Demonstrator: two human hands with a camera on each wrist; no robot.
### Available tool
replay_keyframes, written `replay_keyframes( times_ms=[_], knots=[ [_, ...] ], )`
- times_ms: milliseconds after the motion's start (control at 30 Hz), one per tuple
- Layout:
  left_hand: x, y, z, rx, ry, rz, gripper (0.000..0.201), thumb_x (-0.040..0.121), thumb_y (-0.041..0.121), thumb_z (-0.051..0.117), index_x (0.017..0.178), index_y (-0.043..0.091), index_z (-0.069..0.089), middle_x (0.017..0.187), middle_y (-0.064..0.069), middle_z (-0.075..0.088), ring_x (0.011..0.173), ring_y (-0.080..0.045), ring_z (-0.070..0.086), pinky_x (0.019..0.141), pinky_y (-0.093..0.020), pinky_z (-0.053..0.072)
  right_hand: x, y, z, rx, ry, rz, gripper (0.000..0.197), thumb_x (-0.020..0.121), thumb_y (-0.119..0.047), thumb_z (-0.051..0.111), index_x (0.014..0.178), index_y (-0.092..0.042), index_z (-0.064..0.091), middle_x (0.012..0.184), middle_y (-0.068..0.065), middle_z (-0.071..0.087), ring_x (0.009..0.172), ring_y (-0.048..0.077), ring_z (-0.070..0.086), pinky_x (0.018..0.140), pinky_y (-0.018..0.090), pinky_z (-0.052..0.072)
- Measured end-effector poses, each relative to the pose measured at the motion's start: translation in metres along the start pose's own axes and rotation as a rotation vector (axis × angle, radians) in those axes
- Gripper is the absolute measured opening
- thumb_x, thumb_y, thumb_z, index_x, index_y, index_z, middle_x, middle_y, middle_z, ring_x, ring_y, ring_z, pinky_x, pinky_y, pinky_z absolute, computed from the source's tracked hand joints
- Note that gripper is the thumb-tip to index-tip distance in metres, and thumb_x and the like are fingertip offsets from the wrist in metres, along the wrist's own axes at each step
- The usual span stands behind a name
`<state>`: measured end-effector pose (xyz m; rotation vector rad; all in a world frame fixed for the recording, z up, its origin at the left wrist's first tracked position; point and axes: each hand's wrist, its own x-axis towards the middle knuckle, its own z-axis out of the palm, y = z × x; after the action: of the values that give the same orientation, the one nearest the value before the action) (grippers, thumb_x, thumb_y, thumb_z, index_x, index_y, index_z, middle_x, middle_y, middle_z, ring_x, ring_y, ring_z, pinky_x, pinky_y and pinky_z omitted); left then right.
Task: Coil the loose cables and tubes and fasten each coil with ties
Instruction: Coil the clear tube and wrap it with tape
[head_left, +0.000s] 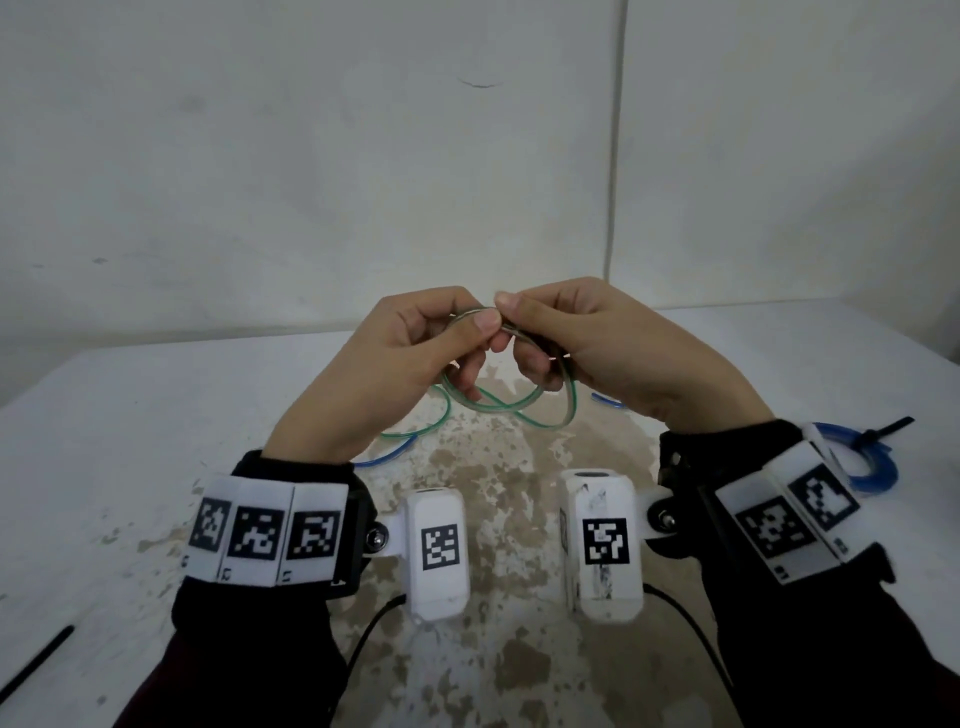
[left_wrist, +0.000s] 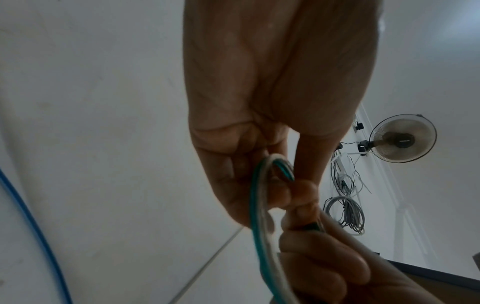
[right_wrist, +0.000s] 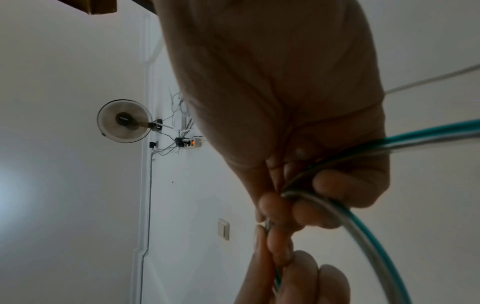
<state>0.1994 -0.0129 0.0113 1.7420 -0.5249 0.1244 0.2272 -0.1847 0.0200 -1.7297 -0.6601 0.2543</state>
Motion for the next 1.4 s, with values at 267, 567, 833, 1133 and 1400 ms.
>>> replay_keyframes(
  times_ms=[267,567,833,1133,1400],
  knots=[
    [0.006,-0.003,0.005,0.099,0.115,0.002,0.032,0.100,0.015,0.043,0.068,0.012,0.048,0.057,0.003,0.047,0.060,-0.012,0.042,0.068,-0.023,0.038,-0.005,-0.007,-0.009,-0.059,0.184,-0.055,0.035,0.100,-0.028,0.045,0.089,-0.004,0.069,0.075,0.005,0.074,0.071,0.013,0.069,0.048,0.020,0.047],
    [0.010,-0.002,0.010,-0.229,0.172,-0.069,0.028,0.099,0.010,0.037,0.075,0.004,0.050,0.052,-0.003,0.044,0.053,-0.019,0.050,0.060,-0.025,0.046,0.003,-0.003,0.003,0.092,0.086,-0.020,0.035,0.103,-0.019,0.036,0.074,-0.010,0.053,0.050,-0.007,0.042,0.053,0.009,0.048,0.072,0.028,0.049],
    [0.001,0.000,-0.006,0.141,0.027,-0.031,0.032,0.100,0.022,0.044,0.075,0.006,0.055,0.067,-0.003,0.048,0.064,-0.008,0.051,0.070,-0.019,0.044,0.000,-0.008,0.008,-0.013,0.060,-0.026,0.036,0.102,-0.022,0.039,0.077,-0.005,0.060,0.054,0.001,0.051,0.055,0.011,0.054,0.067,0.025,0.054],
    [0.009,-0.003,0.007,0.183,0.187,0.133,0.034,0.096,0.029,0.034,0.068,0.012,0.043,0.069,0.000,0.045,0.068,-0.010,0.048,0.072,-0.025,0.040,-0.004,-0.013,0.003,0.024,0.254,-0.090,0.035,0.101,-0.022,0.045,0.088,0.001,0.067,0.071,0.011,0.071,0.070,0.016,0.069,0.064,0.030,0.059],
    [0.009,-0.006,0.009,0.256,0.217,0.156,0.034,0.096,0.033,0.035,0.069,0.015,0.043,0.066,0.003,0.044,0.070,-0.024,0.044,0.069,-0.034,0.036,-0.006,-0.012,-0.004,0.051,0.239,-0.051,0.033,0.100,-0.021,0.046,0.094,0.003,0.067,0.079,0.015,0.073,0.075,0.017,0.071,0.067,0.028,0.059]
  ],
)
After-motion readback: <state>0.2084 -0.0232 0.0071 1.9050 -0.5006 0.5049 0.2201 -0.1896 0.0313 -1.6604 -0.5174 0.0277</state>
